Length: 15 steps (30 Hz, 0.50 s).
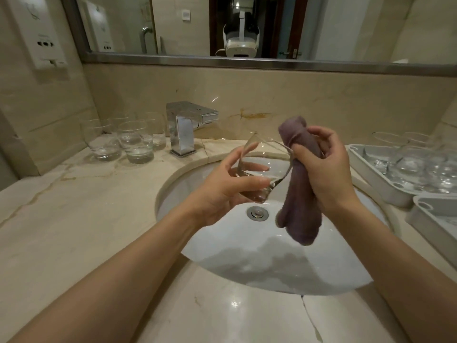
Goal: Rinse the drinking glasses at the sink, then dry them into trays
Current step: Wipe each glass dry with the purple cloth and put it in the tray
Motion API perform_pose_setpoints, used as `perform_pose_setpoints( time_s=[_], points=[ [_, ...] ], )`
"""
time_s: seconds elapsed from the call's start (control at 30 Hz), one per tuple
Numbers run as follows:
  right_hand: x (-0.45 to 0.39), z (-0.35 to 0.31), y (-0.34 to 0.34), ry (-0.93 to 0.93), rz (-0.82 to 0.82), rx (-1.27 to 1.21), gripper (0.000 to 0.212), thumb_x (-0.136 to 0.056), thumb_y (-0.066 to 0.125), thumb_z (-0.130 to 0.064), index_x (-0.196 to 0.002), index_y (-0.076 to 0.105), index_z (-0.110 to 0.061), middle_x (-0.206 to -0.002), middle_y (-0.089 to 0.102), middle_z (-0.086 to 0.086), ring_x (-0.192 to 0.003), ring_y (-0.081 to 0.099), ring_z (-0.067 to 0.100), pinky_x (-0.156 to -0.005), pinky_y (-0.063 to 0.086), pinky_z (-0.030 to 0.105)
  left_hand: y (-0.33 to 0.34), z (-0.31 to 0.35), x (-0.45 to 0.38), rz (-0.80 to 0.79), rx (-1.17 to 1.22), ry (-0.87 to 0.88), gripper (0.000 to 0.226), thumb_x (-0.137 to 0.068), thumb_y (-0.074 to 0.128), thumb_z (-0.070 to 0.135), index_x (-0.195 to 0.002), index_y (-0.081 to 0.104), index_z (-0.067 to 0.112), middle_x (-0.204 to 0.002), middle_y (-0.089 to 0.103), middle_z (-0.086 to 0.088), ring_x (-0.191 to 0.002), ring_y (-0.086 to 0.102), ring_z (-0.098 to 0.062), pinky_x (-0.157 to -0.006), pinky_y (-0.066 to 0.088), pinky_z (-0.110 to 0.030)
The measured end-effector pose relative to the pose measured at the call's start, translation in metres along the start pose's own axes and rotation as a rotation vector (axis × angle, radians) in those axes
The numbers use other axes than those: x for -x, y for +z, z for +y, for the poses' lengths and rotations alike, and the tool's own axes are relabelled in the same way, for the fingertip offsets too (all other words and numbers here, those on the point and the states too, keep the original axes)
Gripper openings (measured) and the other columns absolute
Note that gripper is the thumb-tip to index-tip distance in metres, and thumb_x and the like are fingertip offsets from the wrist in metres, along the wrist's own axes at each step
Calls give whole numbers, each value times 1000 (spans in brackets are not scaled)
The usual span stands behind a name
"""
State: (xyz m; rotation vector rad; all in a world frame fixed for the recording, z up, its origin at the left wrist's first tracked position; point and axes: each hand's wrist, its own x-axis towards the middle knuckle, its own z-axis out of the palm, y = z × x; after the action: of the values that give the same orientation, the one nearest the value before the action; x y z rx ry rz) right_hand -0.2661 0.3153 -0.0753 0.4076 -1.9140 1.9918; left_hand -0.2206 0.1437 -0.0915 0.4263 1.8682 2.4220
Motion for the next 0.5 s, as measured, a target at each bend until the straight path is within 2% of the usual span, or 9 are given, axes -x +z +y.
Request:
perform_pose_setpoints(
  time_s=[0.13,0.23,0.3,0.37,0.5],
  points=[
    [-1,-2,-18,-43,-357,86,33,-72,72,-6,-91,70,-33,-95,72,-12,-90,65,2,-80,48,16,-11,8,2,-21,-198,-21,72,-62,74,4,-119,51,41,-108,62,-8,-80,63,-20,-73,53,-33],
    [2,-5,-21,-33,-550,179,31,-71,66,-15,-91,73,-38,-101,72,-13,-97,65,3,-83,47,16,-21,5,4,15,-237,-88,69,-60,76,7,-118,47,32,-107,66,-8,-83,62,-25,-69,52,-33],
    [3,-9,-19,-11,-621,199,38,-68,60,-15,-90,74,-42,-109,71,-13,-108,62,3,-92,46,20,-28,2,5,5,-229,-127,65,-63,75,8,-120,49,25,-100,69,-5,-85,63,-26,-70,53,-35],
    [5,-14,-16,-9,-670,203,44,-66,57,-13,-88,74,-47,-114,69,-16,-113,60,2,-93,46,20,-34,3,5,-3,-210,-137,61,-64,73,6,-119,52,23,-94,71,-2,-80,65,-21,-70,53,-35],
    [9,-17,-16,64,-848,129,38,-66,59,-9,-85,76,-38,-105,72,-17,-102,64,0,-84,48,13,-42,6,11,-117,-224,-156,58,-57,80,11,-109,59,27,-97,69,-4,-75,66,-19,-61,55,-30]
  ],
)
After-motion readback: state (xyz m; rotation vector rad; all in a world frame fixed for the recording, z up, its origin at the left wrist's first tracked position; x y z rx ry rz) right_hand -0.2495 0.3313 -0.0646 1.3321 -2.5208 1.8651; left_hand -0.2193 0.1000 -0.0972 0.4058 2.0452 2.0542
